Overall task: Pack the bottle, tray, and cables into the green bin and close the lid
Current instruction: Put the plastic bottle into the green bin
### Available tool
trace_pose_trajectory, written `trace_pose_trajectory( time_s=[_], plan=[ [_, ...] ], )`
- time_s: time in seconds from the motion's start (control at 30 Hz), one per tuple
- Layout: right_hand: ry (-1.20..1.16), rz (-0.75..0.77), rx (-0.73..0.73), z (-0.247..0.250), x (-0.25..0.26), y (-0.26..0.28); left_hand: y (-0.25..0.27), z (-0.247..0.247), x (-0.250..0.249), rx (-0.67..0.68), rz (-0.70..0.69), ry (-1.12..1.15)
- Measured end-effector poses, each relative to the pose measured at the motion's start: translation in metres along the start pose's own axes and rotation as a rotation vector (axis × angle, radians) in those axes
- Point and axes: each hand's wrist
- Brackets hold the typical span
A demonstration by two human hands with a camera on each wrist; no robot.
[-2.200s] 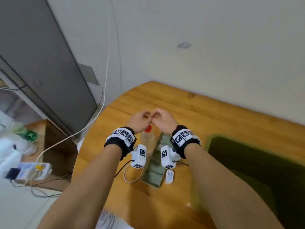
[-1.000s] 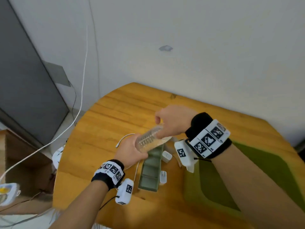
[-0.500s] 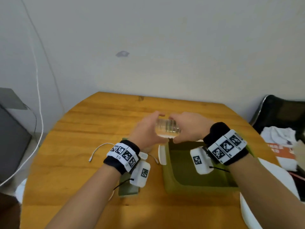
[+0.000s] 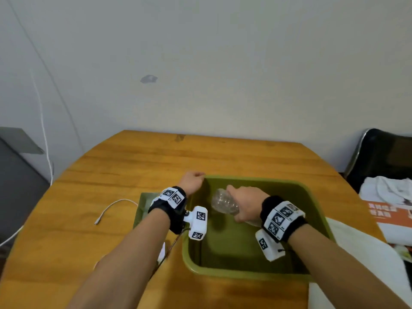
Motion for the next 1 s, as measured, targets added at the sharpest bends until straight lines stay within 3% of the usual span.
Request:
trace_pose_trajectory(
  time_s=[0.37, 0.57, 0.8, 0.93, 1.0],
  plan=[
    [0.403, 0.082, 0.035, -0.088, 0.035, -0.074, 0.008, -0.017, 0.014, -0.116, -0.062, 0.033],
    [0.593, 0.083, 0.063, -0.105, 0.049, -0.095, 0.011, -0.018, 0.022, -0.150, -0.090, 0.027],
    [0.641, 0.071, 0.060, -0.107, 0.060, -0.098, 0.008, -0.018, 0.029, -0.154, -0.085, 0.098],
    [0.465, 0.021, -0.019, -0.106, 0.055, -0.087, 0.005, -0.018, 0.034, -0.162, -0.095, 0.137],
    [0.410, 0.065, -0.086, -0.108, 0.047, -0.082, 0.004, -0.019, 0.036, -0.161, -0.106, 0.132]
  ],
)
Point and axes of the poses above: each hand's wrist, its own y-axis away from the middle knuckle, its own z-axis out of the back of the hand, x = y × z, and after that the axes turned 13 degrees about -z, right-handed
